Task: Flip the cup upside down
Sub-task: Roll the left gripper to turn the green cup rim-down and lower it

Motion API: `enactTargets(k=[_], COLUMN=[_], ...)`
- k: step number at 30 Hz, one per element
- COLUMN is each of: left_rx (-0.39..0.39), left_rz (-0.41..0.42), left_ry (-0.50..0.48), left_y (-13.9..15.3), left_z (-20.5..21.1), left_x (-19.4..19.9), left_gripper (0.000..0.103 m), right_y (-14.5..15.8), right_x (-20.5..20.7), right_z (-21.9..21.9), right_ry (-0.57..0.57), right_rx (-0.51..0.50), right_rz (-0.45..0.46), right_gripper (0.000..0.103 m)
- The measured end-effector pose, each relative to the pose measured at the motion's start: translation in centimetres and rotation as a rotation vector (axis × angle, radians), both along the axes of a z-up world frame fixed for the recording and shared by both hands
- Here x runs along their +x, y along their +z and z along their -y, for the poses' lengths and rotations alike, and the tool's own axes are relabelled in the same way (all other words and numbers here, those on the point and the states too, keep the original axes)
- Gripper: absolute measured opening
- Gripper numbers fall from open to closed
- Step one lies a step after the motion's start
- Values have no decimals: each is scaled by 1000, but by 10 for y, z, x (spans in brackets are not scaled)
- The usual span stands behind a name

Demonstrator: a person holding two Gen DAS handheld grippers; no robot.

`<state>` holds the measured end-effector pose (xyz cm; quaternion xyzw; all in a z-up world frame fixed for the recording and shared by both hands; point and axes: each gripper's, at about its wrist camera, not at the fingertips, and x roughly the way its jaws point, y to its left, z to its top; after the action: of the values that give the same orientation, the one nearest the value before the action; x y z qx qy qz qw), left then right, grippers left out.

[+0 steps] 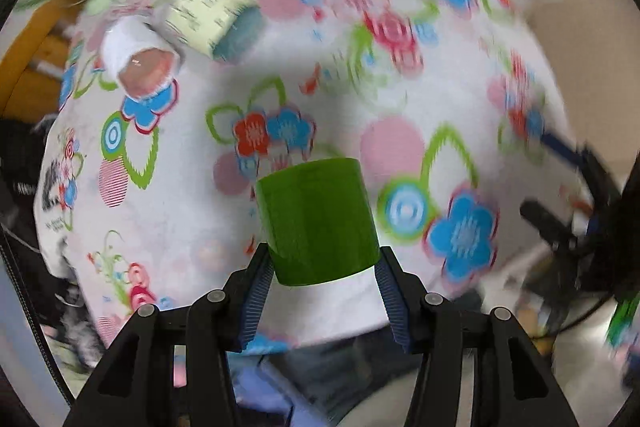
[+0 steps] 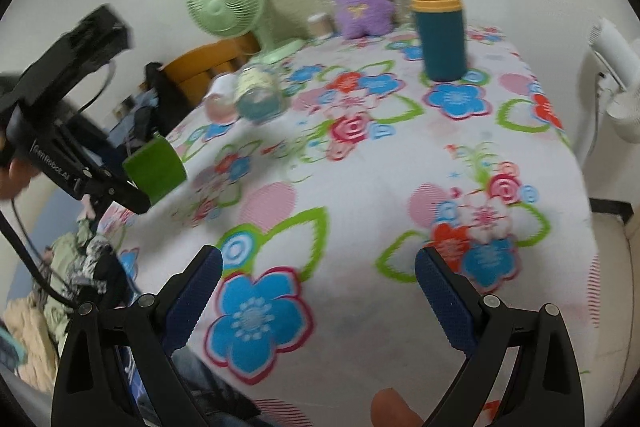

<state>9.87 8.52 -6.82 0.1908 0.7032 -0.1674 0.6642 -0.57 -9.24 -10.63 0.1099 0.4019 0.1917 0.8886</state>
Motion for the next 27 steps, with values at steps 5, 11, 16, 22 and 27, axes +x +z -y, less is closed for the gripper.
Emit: enactTargets(k=[5, 11, 16, 22, 27], left_rx=[171, 336, 395, 441, 453], left_rz=[-236, -325, -343, -359, -336], left_ry=[-150, -258, -284, -321, -352], left_y=[-31, -51, -53, -54, -56], left_z=[7, 13, 19, 33, 42], left_x=[-7, -13, -6, 5, 6], left_gripper=[54, 54, 54, 54, 54], right_y=[2, 3, -3, -10, -10], right_x=[-11, -24, -24, -12, -9], right_z=[-12, -25, -30, -27, -26], right_ry=[36, 100, 129, 117, 121], right_rx=[29, 16, -8, 10, 15], right_rz=[32, 71, 75, 56, 61], right_gripper=[98, 98, 98, 98, 98])
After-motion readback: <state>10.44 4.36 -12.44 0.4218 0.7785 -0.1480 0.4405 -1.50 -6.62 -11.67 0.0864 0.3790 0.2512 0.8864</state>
